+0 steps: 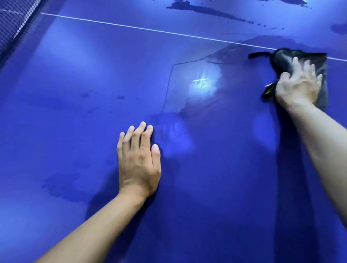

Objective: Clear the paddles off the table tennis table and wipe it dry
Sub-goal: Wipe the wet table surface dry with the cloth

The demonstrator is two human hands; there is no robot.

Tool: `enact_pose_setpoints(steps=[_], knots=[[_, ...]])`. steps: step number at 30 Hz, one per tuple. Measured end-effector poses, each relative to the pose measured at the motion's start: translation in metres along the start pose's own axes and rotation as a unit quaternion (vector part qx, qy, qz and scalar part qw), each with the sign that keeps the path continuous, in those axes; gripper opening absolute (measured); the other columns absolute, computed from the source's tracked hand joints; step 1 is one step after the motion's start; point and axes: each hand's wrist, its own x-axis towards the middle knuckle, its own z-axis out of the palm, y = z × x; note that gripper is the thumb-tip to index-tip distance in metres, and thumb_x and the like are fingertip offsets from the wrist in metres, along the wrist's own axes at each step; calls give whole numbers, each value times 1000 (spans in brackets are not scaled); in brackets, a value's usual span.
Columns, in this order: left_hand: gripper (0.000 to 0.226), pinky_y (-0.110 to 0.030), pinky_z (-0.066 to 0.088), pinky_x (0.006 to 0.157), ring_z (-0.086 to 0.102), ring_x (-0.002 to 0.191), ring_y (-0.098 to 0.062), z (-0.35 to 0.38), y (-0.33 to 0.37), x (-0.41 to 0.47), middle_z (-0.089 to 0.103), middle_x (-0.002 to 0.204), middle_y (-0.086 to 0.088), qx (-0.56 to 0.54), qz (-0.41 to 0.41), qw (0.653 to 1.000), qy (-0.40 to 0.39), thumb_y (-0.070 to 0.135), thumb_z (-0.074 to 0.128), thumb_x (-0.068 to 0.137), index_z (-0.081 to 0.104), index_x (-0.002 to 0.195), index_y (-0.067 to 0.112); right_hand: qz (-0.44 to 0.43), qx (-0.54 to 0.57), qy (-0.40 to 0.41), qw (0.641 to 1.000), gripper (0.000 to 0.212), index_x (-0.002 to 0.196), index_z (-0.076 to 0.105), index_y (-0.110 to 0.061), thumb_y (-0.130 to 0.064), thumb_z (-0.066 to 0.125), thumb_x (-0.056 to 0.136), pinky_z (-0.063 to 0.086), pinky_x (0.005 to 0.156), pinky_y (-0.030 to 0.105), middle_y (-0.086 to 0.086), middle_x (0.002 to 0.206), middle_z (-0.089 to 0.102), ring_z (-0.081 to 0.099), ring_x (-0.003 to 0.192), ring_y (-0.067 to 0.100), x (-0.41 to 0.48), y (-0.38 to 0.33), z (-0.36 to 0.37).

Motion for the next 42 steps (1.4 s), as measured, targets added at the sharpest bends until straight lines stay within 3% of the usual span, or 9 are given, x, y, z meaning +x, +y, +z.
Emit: enact_pose_setpoints(steps=[3, 6, 10, 20, 29, 34, 38, 40, 42], knots=[[52, -40, 26, 116, 43, 138, -27, -23, -23, 12, 48, 151, -2, -47, 38, 998, -16, 35, 32, 98, 57, 139, 16, -77, -16, -32, 996, 64, 159, 29, -20, -34, 31, 97, 4, 126, 46, 15, 167, 22, 18, 155, 28, -12, -68, 19], [51, -38, 27, 113, 42, 139, -29, -49, -79, 38, 43, 156, -6, -4, 100, 995, -8, 32, 35, 99, 55, 142, 14, -109, -14, -49, 993, 60, 159, 29, -25, -38, 36, 101, 3, 127, 45, 12, 167, 22, 15, 156, 25, -9, -117, 27], [51, -48, 29, 116, 40, 142, -37, -56, -137, 77, 41, 157, -12, 53, 141, 988, -20, 31, 36, 100, 53, 144, 11, -114, -34, -63, 991, 60, 161, 25, -29, -42, 34, 103, 0, 127, 44, 10, 169, 17, 11, 157, 24, -10, -169, 43], [46, -48, 27, 118, 36, 145, -36, -54, -141, 76, 42, 156, -12, 39, 163, 986, -2, 28, 41, 102, 52, 144, 15, -54, -23, -53, 997, 62, 162, 21, -29, -38, 29, 101, -1, 127, 42, 7, 170, 14, 9, 157, 21, -47, -216, 51], [48, -45, 20, 118, 33, 145, -35, -56, -142, 75, 40, 157, -10, 36, 145, 988, -46, 33, 38, 100, 51, 144, 19, -103, -20, -18, 994, 62, 160, 30, -30, -37, 33, 98, 4, 127, 41, 7, 167, 26, 18, 155, 21, -232, -219, 45], [53, -37, 14, 120, 26, 148, -31, -71, -143, 80, 34, 161, -9, -39, 121, 986, -107, 34, 36, 96, 51, 145, 20, -110, 26, -12, 993, 62, 158, 33, -28, -35, 35, 97, 6, 128, 42, 6, 165, 30, 21, 155, 20, -356, -199, 32], [46, -37, 27, 116, 39, 138, -35, -101, -157, 61, 43, 150, -17, -35, 131, 977, -166, 28, 36, 98, 57, 136, 11, -113, 44, -9, 993, 64, 158, 36, -26, -35, 37, 95, 11, 127, 46, 7, 164, 32, 23, 154, 21, -476, -179, 18], [53, -43, 35, 109, 47, 127, -39, -118, -173, 28, 49, 141, -20, -7, 145, 978, -150, 34, 32, 93, 60, 130, 9, -112, 47, -14, 992, 65, 158, 35, -25, -34, 42, 94, 13, 127, 47, 6, 165, 31, 22, 155, 20, -536, -171, 9], [55, -48, 35, 110, 47, 129, -42, -125, -192, -10, 47, 145, -22, 19, 157, 978, -136, 34, 32, 93, 57, 135, 8, -104, 50, -21, 993, 67, 159, 34, -25, -34, 43, 93, 14, 126, 49, 5, 166, 28, 20, 155, 19, -586, -162, 2]])
